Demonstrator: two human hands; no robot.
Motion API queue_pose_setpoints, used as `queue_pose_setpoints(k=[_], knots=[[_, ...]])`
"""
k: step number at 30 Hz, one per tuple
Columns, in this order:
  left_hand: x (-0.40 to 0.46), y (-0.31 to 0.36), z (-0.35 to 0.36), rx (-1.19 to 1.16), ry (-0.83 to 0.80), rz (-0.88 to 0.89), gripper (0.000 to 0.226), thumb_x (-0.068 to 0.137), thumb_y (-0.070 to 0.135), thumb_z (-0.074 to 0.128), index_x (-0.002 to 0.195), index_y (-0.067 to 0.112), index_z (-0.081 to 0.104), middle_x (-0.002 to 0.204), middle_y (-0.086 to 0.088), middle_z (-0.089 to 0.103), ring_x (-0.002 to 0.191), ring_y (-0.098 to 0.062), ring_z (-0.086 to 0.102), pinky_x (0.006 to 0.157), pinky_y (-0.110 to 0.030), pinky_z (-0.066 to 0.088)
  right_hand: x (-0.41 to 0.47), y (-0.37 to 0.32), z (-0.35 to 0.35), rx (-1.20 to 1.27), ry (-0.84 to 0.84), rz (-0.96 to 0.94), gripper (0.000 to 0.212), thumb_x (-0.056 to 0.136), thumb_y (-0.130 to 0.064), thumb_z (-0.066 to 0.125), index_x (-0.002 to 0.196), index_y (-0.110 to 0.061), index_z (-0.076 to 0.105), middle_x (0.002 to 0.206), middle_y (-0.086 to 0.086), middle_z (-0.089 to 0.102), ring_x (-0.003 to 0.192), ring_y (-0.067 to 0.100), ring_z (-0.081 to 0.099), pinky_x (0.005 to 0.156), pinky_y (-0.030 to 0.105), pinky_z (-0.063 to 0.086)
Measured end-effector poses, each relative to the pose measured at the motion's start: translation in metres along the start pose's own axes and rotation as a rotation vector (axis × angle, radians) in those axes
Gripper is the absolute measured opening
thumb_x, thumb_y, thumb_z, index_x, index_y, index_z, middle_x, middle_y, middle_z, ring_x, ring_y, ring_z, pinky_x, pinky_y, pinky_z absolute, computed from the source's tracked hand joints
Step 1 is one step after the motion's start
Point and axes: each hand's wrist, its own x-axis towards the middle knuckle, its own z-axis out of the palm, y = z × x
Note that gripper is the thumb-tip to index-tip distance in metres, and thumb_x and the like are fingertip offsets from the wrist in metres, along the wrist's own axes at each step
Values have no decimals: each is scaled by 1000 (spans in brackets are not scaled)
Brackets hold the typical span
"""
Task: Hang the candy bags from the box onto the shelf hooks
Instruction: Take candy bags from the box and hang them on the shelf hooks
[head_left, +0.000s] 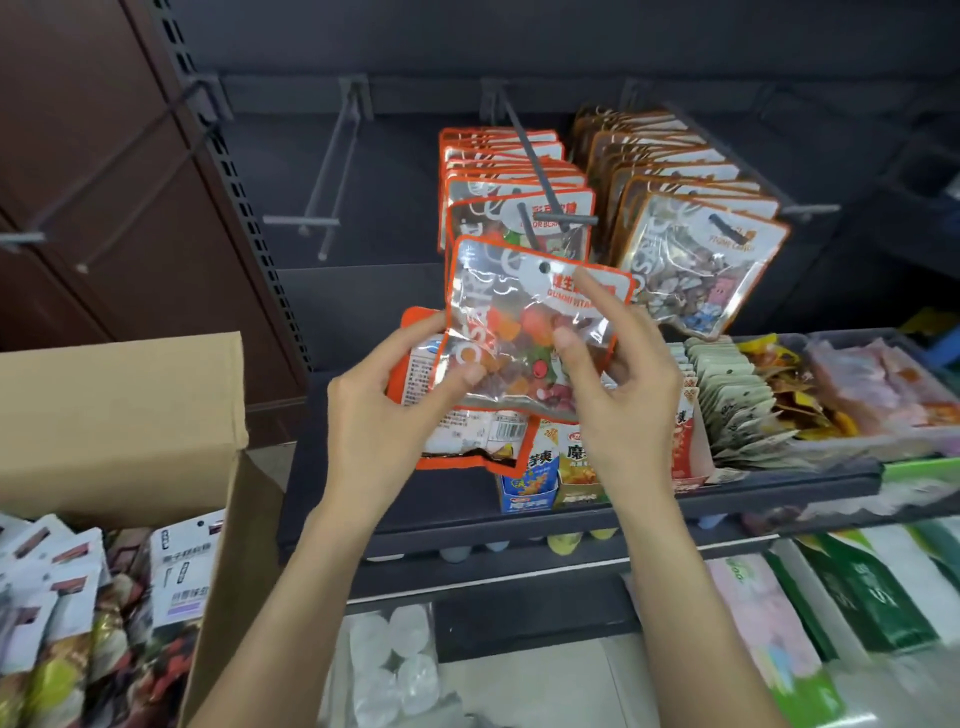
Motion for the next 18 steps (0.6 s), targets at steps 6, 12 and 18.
queue_pose_setpoints(k=[6, 12, 18], knots=[[18, 3, -5, 8, 6, 4, 35, 79, 35, 70, 112, 41, 60, 95, 36, 65, 95, 5, 65, 74, -10, 51, 12, 6, 13, -17, -7, 45, 41, 93, -21, 63, 134, -20, 57, 105, -6, 57, 101, -14, 50, 83, 3, 38], [31, -8, 2, 32, 48, -62, 33, 80, 45, 66, 111, 36, 65, 101, 22, 68, 97, -1, 66, 84, -26, 55, 26, 13, 24, -111, 2, 17, 42, 91, -27, 66, 132, -24, 58, 83, -13, 51, 73, -2, 44, 69, 16, 36], [36, -36, -6, 204, 76, -138, 26, 91, 21, 64, 113, 34, 66, 94, 7, 72, 80, -13, 68, 71, -42, 57, 67, 35, 48, -226, 19, 16, 39, 88, -32, 69, 123, -16, 63, 101, 3, 65, 81, 11, 50, 76, 32, 48]])
